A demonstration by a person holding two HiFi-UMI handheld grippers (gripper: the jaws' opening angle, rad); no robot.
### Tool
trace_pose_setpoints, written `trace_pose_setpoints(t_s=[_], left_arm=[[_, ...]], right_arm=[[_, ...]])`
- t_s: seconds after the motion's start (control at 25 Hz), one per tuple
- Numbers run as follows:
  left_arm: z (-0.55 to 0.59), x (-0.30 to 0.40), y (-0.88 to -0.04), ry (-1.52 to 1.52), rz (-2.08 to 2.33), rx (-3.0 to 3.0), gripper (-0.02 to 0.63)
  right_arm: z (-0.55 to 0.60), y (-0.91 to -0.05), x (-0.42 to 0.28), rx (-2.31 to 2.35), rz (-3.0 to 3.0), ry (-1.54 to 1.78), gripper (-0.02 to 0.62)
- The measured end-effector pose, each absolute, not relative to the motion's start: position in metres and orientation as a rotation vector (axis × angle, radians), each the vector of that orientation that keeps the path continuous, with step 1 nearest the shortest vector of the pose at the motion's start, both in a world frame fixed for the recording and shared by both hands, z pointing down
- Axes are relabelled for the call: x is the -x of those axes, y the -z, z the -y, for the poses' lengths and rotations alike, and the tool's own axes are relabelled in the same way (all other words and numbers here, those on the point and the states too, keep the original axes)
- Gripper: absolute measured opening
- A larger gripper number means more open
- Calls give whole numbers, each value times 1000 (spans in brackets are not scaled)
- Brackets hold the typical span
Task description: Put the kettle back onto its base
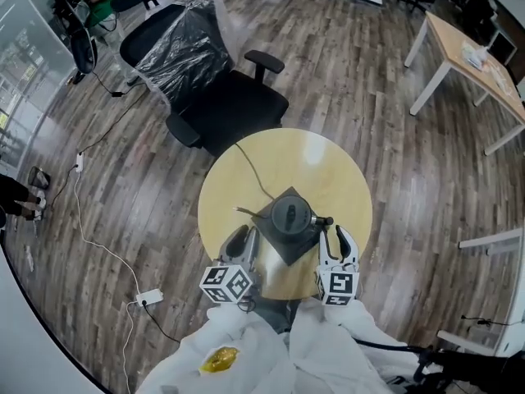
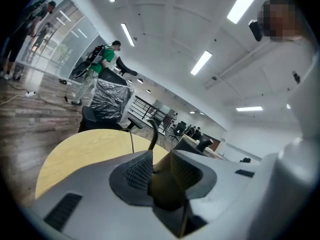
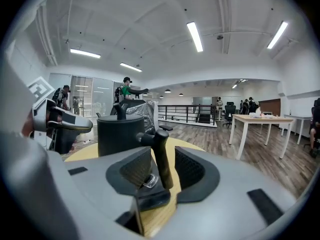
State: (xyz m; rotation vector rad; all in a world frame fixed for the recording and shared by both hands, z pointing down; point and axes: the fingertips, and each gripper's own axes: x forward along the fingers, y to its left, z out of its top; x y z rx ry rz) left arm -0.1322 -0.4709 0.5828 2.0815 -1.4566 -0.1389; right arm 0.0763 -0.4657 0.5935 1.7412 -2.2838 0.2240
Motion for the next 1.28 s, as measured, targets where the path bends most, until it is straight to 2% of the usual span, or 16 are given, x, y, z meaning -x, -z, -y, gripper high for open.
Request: trace_pose_setpoints(t_s=[0.36,0.4,0.44,0.48,1.28], left_arm=[[466,92,-530,72,1431,-2299,109],[468,91,-527,57,1446,-2309,89],[470,91,-524,39,1463,-2317,43],[470,91,-523,22,1480,-2325,0],[458,76,-506,14,1457,-2406,0]], right_arm=[[462,-535,-89,-1762,2286,-123,133],[464,-529,-87,-1753,2286,-101,117],[465,-524,-84,-1739,2292,-83,31],[465,-521,-79,-1719,2307,-74,11],[467,-512,-40,-1668,2410,-135,11]])
